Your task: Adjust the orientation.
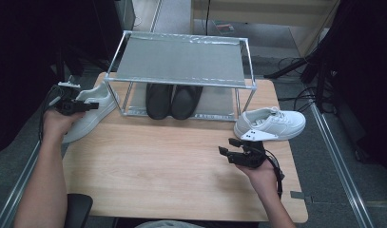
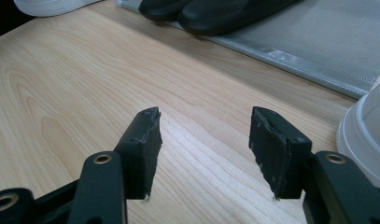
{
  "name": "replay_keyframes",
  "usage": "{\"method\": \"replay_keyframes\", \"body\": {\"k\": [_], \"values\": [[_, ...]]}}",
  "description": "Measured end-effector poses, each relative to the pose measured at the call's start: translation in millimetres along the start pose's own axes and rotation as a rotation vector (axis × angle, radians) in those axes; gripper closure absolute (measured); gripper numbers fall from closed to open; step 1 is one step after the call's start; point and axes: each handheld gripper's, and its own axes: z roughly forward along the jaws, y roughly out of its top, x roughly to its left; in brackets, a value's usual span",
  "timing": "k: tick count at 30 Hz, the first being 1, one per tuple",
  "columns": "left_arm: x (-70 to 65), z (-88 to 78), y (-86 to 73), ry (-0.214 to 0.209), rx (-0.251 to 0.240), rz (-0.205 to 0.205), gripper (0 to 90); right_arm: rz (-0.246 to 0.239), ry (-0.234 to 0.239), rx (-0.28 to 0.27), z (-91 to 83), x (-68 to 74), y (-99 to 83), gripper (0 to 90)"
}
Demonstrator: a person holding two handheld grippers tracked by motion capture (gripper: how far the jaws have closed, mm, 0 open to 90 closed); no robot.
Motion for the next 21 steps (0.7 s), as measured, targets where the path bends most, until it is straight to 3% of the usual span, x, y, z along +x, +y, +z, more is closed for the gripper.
{"method": "replay_keyframes", "body": {"k": [9, 13, 21], "values": [[8.4, -8.1, -2.5, -0.026, 0.014, -0.058, 80.3, 0.005, 0.005, -0.004, 0.4, -1.9, 1.2, 44.8], [7.5, -15.0, -5.1, -0.013, 0.014, -0.065, 81.0, -0.001, 0.016, -0.003, 4.5, -1.9, 3.8, 44.8], [7.6, -36.8, -13.2, -0.043, 0.000, -0.108, 80.8, -0.028, 0.055, 0.005, 16.5, 1.5, 12.5, 44.7]]}}
